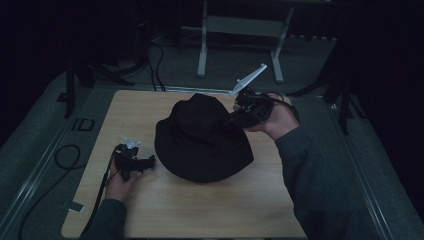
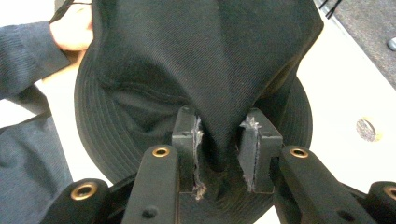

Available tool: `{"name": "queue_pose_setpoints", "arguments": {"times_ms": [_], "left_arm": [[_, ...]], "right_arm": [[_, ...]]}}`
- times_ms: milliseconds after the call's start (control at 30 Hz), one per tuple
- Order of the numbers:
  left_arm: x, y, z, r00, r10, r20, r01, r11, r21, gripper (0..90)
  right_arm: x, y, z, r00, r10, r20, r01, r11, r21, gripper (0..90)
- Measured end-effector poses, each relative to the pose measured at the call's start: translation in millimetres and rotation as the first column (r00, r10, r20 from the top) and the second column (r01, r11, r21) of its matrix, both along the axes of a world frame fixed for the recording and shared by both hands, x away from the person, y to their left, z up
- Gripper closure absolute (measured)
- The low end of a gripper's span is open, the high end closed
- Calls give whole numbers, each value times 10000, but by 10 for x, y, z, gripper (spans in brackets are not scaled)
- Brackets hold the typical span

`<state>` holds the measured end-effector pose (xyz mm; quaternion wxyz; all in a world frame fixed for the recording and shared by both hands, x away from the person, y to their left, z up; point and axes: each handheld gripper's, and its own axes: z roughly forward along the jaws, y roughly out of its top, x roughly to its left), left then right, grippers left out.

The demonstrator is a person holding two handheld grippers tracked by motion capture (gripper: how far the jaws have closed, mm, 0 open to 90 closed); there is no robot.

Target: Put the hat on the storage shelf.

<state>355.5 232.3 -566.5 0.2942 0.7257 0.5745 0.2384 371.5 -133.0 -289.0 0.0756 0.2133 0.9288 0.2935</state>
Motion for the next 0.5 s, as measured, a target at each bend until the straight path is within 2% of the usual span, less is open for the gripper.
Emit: {"name": "queue_pose_setpoints", "arguments": {"times_ms": [167,233,300,367,500], "left_arm": [[0,-2,-1,10000,21,17,-21,10000,-20,75],[0,-2,-1,10000,22,18,-22,10000,-23,75],[0,-2,-1,10000,21,19,-21,10000,-21,75],[0,0,0,10000,1,-3,-1,10000,0,75],[0,-2,-1,10000,22,17,-22,10000,-22,75]], "right_arm": [[-8,39,-30,10000,11,-39,-11,10000,-32,542],[-14,41,-36,9998,58,-201,-62,9998,-188,450],[-18,36,-52,9992,37,-394,-58,9985,-540,397],[-32,11,-56,9997,-186,-154,174,9970,-753,338],[-40,-34,-31,9993,-359,-62,353,9964,-766,281]]}}
